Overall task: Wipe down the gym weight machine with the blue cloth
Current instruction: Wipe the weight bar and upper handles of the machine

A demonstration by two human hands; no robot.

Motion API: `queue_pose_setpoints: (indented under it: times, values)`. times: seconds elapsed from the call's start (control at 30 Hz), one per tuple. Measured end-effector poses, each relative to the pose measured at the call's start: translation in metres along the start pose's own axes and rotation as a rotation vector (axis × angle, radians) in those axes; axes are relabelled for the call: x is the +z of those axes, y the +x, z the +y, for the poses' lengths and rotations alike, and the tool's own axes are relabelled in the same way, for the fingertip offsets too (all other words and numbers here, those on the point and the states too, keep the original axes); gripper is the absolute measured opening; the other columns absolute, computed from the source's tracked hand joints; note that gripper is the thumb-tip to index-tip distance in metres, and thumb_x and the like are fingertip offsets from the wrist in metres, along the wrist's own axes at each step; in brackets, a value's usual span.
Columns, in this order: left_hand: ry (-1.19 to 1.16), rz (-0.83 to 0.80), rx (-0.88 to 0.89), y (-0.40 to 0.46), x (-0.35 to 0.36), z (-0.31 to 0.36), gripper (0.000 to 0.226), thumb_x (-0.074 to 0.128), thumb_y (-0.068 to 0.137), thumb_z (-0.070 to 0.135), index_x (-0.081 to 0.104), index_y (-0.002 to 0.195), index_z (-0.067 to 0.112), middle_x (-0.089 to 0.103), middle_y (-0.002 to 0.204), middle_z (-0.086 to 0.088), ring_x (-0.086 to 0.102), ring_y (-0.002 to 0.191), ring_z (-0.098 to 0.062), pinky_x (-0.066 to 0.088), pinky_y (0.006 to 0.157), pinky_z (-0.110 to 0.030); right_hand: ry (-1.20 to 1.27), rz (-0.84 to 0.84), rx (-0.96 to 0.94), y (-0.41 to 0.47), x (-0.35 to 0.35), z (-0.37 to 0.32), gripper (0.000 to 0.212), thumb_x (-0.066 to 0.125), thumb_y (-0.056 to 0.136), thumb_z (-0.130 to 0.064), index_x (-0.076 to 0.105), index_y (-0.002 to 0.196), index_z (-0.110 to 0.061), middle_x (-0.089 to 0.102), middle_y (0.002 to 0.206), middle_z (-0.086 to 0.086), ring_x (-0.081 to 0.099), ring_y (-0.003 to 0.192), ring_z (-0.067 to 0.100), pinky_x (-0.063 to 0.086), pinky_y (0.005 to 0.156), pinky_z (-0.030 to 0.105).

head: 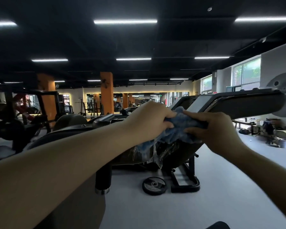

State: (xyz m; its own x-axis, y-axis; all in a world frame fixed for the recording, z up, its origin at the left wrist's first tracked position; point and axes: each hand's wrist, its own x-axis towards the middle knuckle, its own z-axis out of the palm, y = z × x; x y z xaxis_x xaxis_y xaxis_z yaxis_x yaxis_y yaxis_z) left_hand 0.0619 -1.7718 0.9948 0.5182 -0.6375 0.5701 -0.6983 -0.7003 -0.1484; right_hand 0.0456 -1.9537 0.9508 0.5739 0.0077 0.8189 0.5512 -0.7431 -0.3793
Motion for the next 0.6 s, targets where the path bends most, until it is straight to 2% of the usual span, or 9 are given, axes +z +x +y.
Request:
queue_pose_setpoints:
  times: [0.1,0.17,0.27,0.33,0.4,0.43,0.47,0.53,0.6]
  values:
    - [-0.037,0.066,0.019,-0.006,0.005,0.004,0.036,0.055,0.092,0.019,0.057,0.128,0.017,0.063,0.124,-0.002,0.058,0.113,-0.014,0.040,0.103,-0.030,0.148,0.212,0.091,-0.021,0.023,0.000,0.046,0.073,0.073,0.004,0.066,0.115,-0.012,0.063,0.077,-0.013,0.052,0.058,-0.021,0.037,0.055,-0.001]
    - [-0.004,0.044,0.058,-0.006,0.005,0.006,0.041,0.054,0.093,0.018,0.050,0.133,0.017,0.054,0.135,-0.001,0.050,0.124,-0.014,0.033,0.109,-0.029,0.217,0.234,0.165,-0.030,0.030,-0.001,0.046,0.070,0.075,0.002,0.065,0.117,-0.017,0.063,0.081,-0.014,0.054,0.062,-0.020,0.041,0.057,0.000]
    - [0.034,-0.053,0.092,0.000,-0.003,0.003,0.047,0.057,0.091,0.023,0.046,0.137,0.020,0.057,0.132,-0.002,0.053,0.120,-0.016,0.037,0.105,-0.031,0.155,0.120,0.148,-0.028,0.029,0.001,0.052,0.069,0.078,-0.003,0.060,0.126,-0.023,0.063,0.086,-0.014,0.057,0.068,-0.011,0.045,0.065,0.006]
    - [0.081,-0.136,0.090,0.007,-0.009,0.000,0.053,0.058,0.090,0.029,0.041,0.140,0.023,0.061,0.125,-0.004,0.057,0.112,-0.017,0.041,0.099,-0.031,0.164,-0.006,0.113,-0.017,0.021,-0.001,0.059,0.068,0.078,-0.002,0.055,0.131,-0.026,0.065,0.088,-0.007,0.060,0.070,0.003,0.050,0.066,0.018]
    - [0.160,-0.213,0.087,0.012,-0.013,-0.005,0.061,0.057,0.090,0.036,0.031,0.144,0.027,0.060,0.121,-0.002,0.056,0.102,-0.012,0.042,0.091,-0.025,0.295,-0.142,0.116,-0.005,0.014,-0.004,0.064,0.067,0.078,0.005,0.052,0.130,-0.031,0.068,0.092,0.005,0.066,0.074,0.023,0.058,0.065,0.033]
    - [0.196,-0.239,0.089,0.012,-0.014,-0.006,0.065,0.056,0.090,0.039,0.026,0.146,0.028,0.058,0.123,-0.001,0.054,0.102,-0.011,0.041,0.089,-0.024,0.344,-0.170,0.113,-0.002,0.013,-0.004,0.066,0.066,0.078,0.008,0.051,0.127,-0.034,0.069,0.093,0.008,0.067,0.076,0.026,0.059,0.064,0.037]
    - [0.225,-0.252,0.097,0.011,-0.013,-0.008,0.069,0.056,0.089,0.040,0.021,0.147,0.028,0.057,0.126,0.000,0.053,0.105,-0.011,0.041,0.092,-0.025,0.361,-0.149,0.112,-0.002,0.014,-0.004,0.066,0.066,0.077,0.010,0.052,0.124,-0.035,0.070,0.092,0.009,0.068,0.076,0.024,0.059,0.064,0.035]
    - [0.247,-0.218,0.132,0.005,-0.009,-0.010,0.069,0.055,0.090,0.039,0.019,0.148,0.027,0.052,0.135,0.001,0.051,0.116,-0.013,0.039,0.100,-0.028,0.321,0.011,0.135,-0.011,0.023,-0.001,0.055,0.067,0.077,0.006,0.061,0.119,-0.028,0.071,0.089,0.004,0.067,0.070,0.013,0.058,0.062,0.025]
    - [0.255,-0.141,0.183,-0.003,-0.003,-0.013,0.065,0.053,0.092,0.035,0.020,0.148,0.026,0.040,0.146,0.005,0.043,0.128,-0.010,0.028,0.106,-0.021,0.343,0.155,0.208,-0.024,0.038,0.000,0.040,0.067,0.079,0.001,0.069,0.112,-0.022,0.073,0.088,-0.002,0.067,0.075,0.008,0.058,0.068,0.025]
